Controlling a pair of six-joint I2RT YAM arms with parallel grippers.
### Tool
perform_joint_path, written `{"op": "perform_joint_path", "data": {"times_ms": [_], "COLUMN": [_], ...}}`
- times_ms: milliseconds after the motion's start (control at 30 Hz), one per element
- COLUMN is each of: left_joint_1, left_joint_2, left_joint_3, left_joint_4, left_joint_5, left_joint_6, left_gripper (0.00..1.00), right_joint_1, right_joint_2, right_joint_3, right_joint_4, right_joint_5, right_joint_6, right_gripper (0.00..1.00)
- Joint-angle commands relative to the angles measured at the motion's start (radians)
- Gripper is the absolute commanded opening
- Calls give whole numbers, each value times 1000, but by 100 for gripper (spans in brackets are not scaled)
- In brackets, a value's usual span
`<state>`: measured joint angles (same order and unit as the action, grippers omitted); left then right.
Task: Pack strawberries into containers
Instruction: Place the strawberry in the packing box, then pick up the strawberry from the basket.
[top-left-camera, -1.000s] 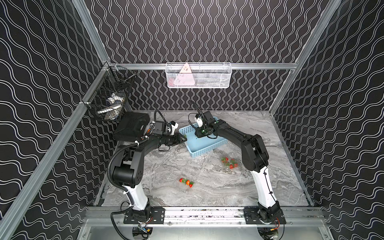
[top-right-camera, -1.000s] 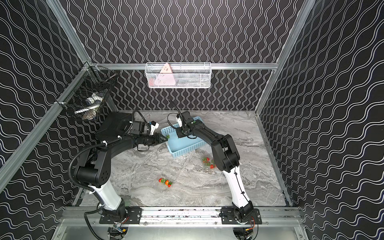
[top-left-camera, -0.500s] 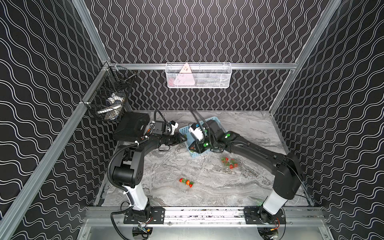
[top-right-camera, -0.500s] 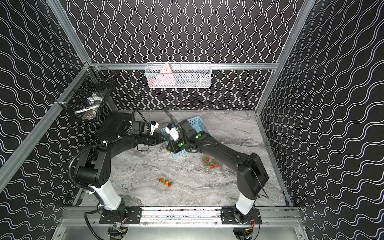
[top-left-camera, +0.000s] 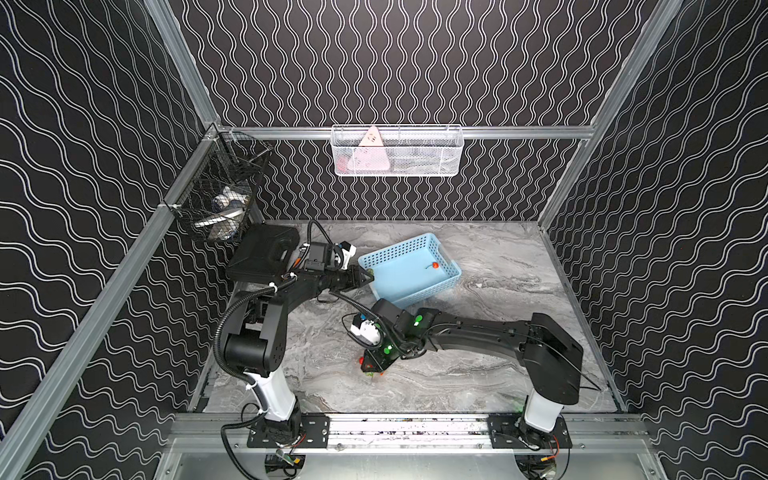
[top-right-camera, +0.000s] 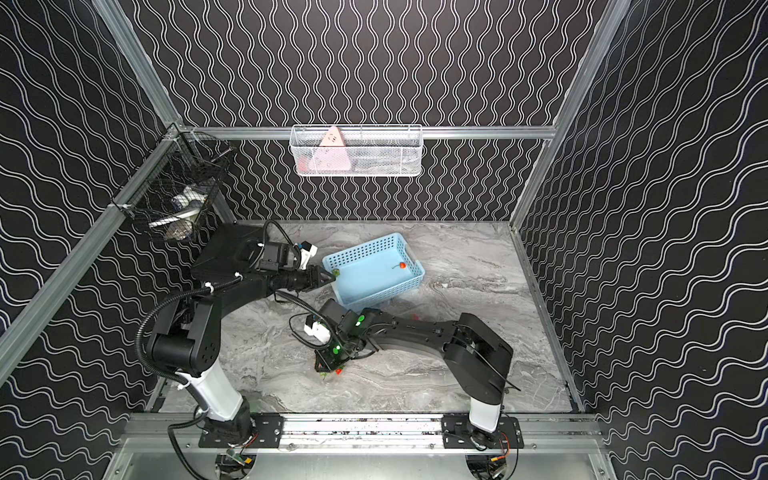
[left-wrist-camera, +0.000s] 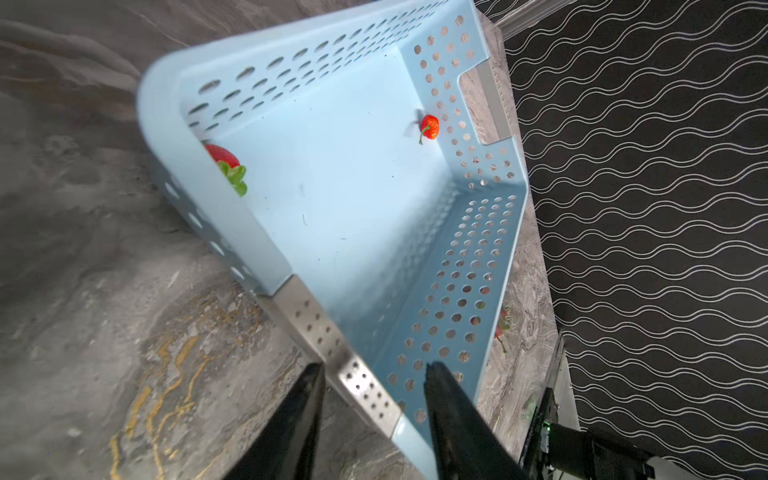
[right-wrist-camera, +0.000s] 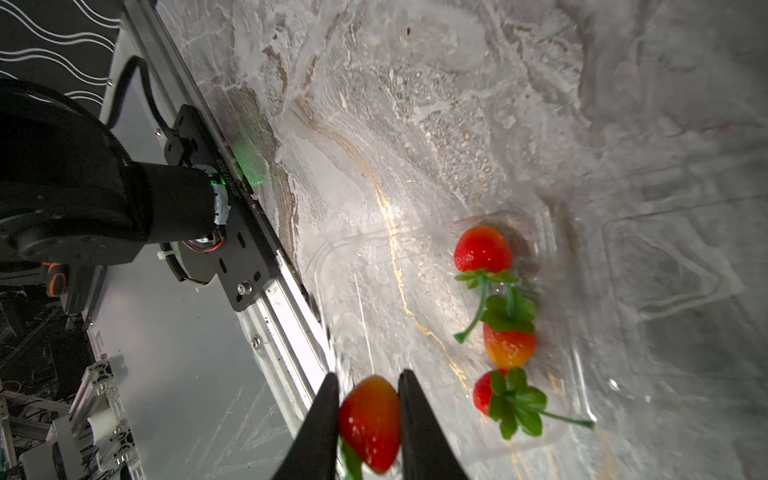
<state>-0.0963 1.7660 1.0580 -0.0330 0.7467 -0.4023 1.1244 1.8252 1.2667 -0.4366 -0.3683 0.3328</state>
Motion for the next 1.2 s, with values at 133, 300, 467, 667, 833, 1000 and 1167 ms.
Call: {"op": "perform_joint_path", "data": {"times_ms": [133, 300, 467, 667, 833, 1000, 1167], "left_joint_1": [4, 6, 8, 7, 7, 6, 6], "left_joint_2": [-9, -11, -11, -8, 3, 8, 32], "left_joint_3": [-2, 2, 2, 0, 6, 10, 23], "left_joint_4": [30, 24, 27, 26, 21, 9, -6], "left_joint_5": [14, 14, 17, 19, 22, 26, 31], "left_joint_6": [-17, -13, -13, -10, -3, 6, 16], "left_gripper": [46, 46, 46, 46, 45, 43, 40], "right_joint_1": [17, 10, -106, -409, -536, -568, -568], "right_joint_2": [9, -5, -71, -33, 186, 390, 537], "right_joint_3": [40, 74, 118, 164, 356, 523, 666], "right_joint_4": [-66, -104, -120, 28, 42, 53, 48], "right_joint_5": [89, 140, 186, 128, 79, 30, -22], "right_joint_6": [20, 11, -28, -60, -112, -146, -150], "right_gripper": [46, 49, 49, 49, 48, 49, 50]}}
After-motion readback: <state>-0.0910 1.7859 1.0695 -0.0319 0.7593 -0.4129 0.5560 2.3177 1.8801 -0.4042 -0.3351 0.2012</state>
